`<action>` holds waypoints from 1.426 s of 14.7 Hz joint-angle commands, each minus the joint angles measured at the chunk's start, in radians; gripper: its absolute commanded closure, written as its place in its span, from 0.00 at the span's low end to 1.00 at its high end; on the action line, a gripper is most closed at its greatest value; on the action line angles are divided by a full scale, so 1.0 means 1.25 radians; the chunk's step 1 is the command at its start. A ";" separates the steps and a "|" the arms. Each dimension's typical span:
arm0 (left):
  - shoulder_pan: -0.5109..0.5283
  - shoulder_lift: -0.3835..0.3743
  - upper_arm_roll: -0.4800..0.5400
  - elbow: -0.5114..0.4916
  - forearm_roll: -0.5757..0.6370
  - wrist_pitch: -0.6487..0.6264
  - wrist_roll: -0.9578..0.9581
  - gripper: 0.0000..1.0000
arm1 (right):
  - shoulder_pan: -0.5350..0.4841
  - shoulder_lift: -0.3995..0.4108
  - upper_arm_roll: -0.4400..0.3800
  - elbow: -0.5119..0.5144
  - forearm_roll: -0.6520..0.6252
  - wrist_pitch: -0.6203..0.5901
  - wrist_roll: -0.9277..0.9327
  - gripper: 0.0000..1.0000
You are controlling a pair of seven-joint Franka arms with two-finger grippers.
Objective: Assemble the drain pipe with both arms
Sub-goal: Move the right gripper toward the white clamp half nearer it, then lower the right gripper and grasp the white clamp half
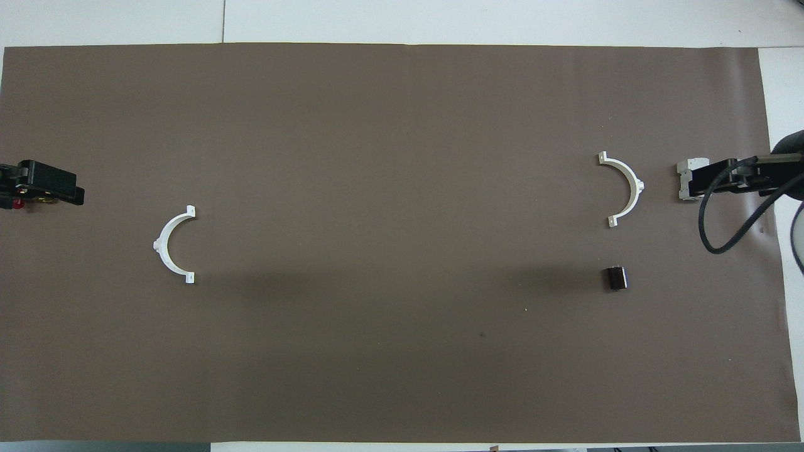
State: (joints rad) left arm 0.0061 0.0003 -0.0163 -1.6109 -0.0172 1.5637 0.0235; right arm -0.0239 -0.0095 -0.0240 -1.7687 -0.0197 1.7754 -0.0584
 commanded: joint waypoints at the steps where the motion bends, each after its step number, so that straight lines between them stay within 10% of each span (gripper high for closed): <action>1: 0.000 -0.024 0.003 -0.024 -0.002 0.003 0.006 0.00 | -0.032 0.065 0.003 -0.058 0.013 0.125 -0.088 0.00; 5: 0.001 -0.024 0.003 -0.024 -0.002 0.003 0.006 0.00 | -0.041 0.161 0.003 -0.168 0.013 0.397 -0.200 0.00; 13: 0.000 -0.024 0.003 -0.024 -0.002 0.003 0.006 0.00 | -0.070 0.282 0.006 -0.140 0.016 0.465 -0.271 0.35; 21: 0.001 -0.024 0.003 -0.024 -0.002 0.003 0.006 0.00 | -0.064 0.301 0.005 -0.140 0.076 0.484 -0.270 0.46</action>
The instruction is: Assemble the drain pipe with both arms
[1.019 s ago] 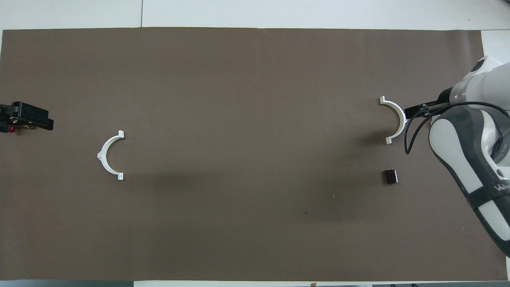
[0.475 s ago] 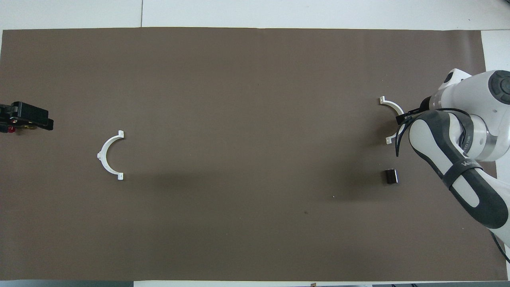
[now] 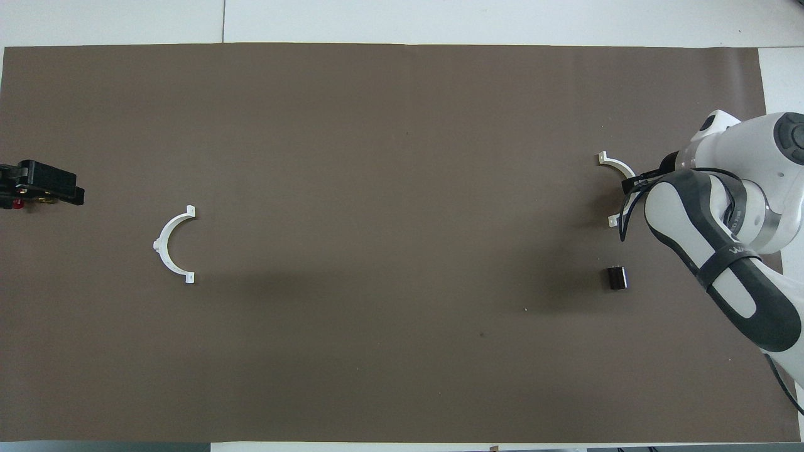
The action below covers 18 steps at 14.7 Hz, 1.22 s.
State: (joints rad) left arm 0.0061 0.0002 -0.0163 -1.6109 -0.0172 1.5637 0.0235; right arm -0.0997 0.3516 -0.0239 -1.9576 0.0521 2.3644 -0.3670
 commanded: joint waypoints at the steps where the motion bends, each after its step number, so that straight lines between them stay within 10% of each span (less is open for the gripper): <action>1: 0.001 -0.024 0.003 -0.023 -0.002 0.003 0.007 0.00 | -0.005 0.019 0.004 0.010 0.018 0.017 -0.028 0.49; 6: 0.007 -0.030 0.009 -0.026 -0.001 -0.035 0.002 0.00 | -0.009 0.023 0.004 0.008 0.018 0.025 -0.030 0.68; 9: 0.009 -0.076 0.008 -0.142 0.000 0.082 0.012 0.00 | -0.006 0.023 0.004 0.011 0.017 0.016 -0.029 1.00; 12: 0.009 -0.124 0.008 -0.282 0.000 0.231 0.017 0.00 | 0.015 0.023 0.012 0.092 0.017 -0.085 -0.006 1.00; 18: -0.004 -0.099 0.006 -0.483 0.001 0.456 0.053 0.00 | 0.293 0.028 0.012 0.201 -0.007 -0.246 0.510 1.00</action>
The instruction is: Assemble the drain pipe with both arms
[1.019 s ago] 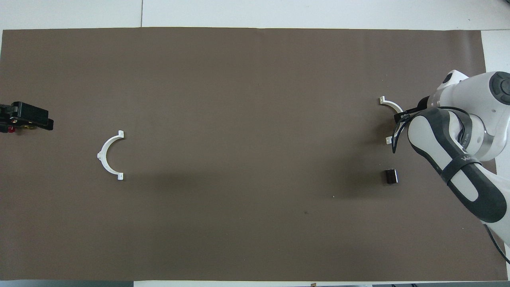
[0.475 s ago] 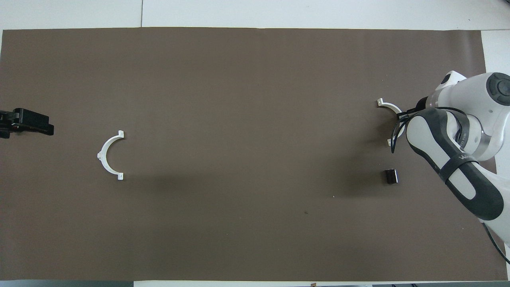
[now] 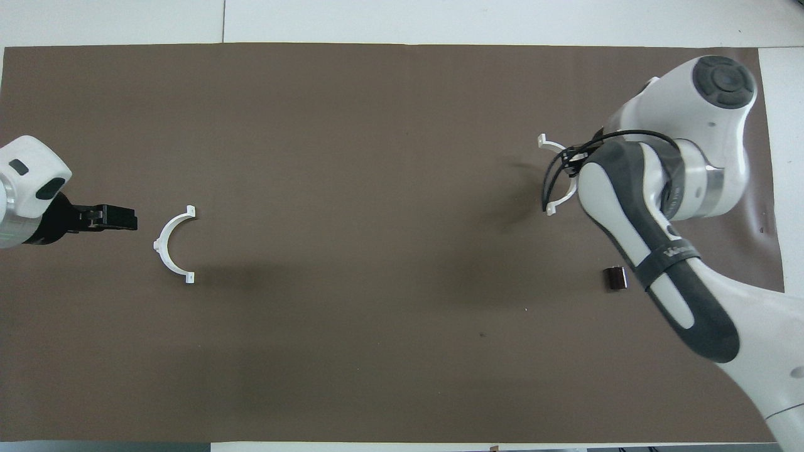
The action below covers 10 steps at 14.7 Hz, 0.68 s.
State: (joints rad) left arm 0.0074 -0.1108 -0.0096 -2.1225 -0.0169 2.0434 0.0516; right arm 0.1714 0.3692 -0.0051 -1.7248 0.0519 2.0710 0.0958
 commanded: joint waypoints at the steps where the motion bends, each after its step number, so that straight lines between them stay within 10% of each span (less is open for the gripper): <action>1: -0.006 0.011 0.000 -0.089 0.001 0.108 0.046 0.00 | 0.114 0.014 -0.003 0.015 -0.006 -0.006 0.206 1.00; 10: 0.000 0.133 0.002 -0.188 0.000 0.341 0.069 0.09 | 0.230 -0.006 -0.003 -0.147 -0.015 0.173 0.317 0.98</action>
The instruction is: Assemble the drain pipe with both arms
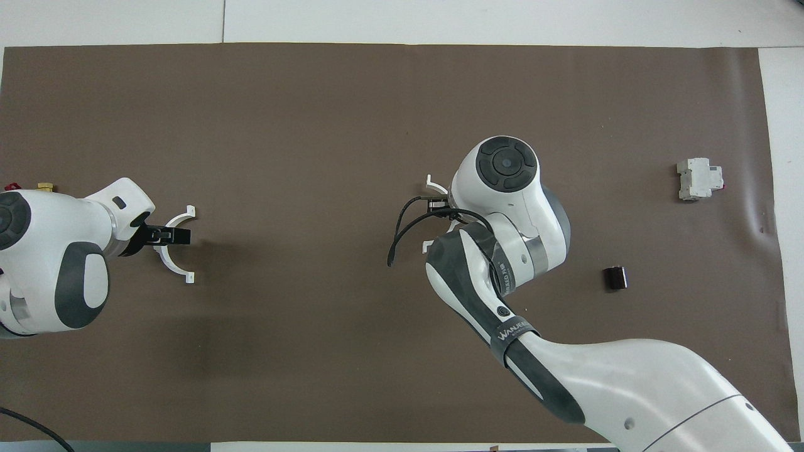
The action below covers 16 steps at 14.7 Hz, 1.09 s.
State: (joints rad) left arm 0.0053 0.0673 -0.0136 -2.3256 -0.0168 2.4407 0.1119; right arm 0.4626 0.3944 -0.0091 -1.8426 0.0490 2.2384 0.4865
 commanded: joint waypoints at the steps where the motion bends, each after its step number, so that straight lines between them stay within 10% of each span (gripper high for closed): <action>1: 0.003 -0.012 0.006 -0.031 0.000 0.024 0.036 0.10 | -0.003 -0.026 0.001 -0.060 -0.012 0.051 0.007 0.98; 4: 0.015 -0.010 0.006 -0.032 0.000 0.032 0.042 0.22 | -0.003 -0.026 0.001 -0.065 -0.012 0.059 0.012 0.82; 6: 0.017 -0.011 0.006 -0.032 0.000 0.032 0.042 0.43 | -0.002 -0.025 0.001 -0.058 -0.012 0.053 0.016 0.00; 9: 0.029 -0.010 0.006 -0.031 0.000 0.032 0.033 1.00 | -0.017 -0.034 -0.006 0.029 -0.015 -0.045 0.007 0.00; 16: 0.008 -0.017 0.004 0.067 0.004 -0.100 0.017 1.00 | -0.221 -0.264 -0.010 0.129 -0.015 -0.397 -0.143 0.00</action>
State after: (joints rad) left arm 0.0308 0.0660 -0.0095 -2.3068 -0.0168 2.4101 0.1428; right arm 0.2613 0.1462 -0.0318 -1.6684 0.0424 1.8162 0.3781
